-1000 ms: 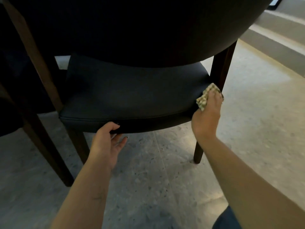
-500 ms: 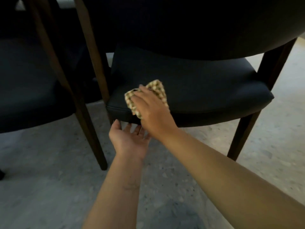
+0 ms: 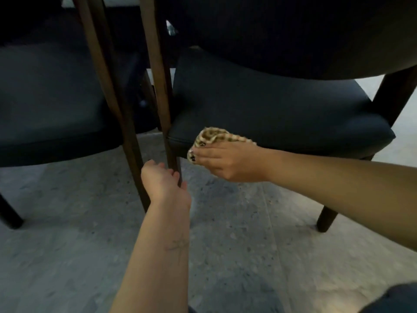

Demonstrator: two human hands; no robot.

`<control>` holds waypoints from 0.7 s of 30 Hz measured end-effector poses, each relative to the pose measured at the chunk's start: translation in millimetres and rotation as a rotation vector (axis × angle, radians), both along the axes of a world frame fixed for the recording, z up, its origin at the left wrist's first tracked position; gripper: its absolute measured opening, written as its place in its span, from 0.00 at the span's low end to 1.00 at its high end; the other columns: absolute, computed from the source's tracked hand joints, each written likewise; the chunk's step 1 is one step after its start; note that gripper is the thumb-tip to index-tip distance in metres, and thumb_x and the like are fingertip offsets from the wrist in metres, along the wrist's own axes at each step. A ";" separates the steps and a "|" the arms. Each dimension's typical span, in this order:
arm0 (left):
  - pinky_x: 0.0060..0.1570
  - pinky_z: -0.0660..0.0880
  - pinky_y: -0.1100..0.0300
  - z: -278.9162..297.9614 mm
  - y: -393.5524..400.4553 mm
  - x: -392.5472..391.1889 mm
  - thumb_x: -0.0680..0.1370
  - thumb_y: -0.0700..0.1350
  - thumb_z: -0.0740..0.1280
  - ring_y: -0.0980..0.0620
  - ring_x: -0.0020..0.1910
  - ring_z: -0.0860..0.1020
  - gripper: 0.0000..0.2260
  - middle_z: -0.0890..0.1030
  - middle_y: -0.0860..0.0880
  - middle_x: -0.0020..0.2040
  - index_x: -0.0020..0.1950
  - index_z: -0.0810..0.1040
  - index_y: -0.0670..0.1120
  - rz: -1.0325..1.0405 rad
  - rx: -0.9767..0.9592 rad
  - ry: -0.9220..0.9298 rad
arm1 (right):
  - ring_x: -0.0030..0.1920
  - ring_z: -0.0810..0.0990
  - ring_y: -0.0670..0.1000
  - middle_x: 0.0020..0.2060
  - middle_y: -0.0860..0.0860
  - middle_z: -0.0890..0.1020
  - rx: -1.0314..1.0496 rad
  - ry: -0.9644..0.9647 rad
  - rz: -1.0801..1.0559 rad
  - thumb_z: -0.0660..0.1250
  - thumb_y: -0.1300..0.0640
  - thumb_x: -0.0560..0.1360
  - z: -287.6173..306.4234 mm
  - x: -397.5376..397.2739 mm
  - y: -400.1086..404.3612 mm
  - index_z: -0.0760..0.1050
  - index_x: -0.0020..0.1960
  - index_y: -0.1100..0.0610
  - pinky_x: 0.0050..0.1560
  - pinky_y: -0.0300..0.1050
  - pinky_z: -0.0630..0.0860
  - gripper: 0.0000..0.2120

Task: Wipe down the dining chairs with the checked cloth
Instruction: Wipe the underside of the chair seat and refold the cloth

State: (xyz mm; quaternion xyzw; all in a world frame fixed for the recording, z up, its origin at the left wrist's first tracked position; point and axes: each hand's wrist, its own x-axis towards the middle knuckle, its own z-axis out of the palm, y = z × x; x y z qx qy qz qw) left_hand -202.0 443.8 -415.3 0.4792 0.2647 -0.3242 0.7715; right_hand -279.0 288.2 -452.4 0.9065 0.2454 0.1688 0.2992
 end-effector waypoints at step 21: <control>0.53 0.73 0.51 -26.4 -36.0 -27.3 0.81 0.45 0.57 0.46 0.54 0.78 0.12 0.80 0.44 0.55 0.61 0.75 0.43 -0.397 0.023 -0.025 | 0.60 0.79 0.56 0.51 0.56 0.84 -0.094 0.160 0.087 0.67 0.61 0.72 -1.8 -40.6 -18.1 0.84 0.47 0.59 0.66 0.49 0.69 0.08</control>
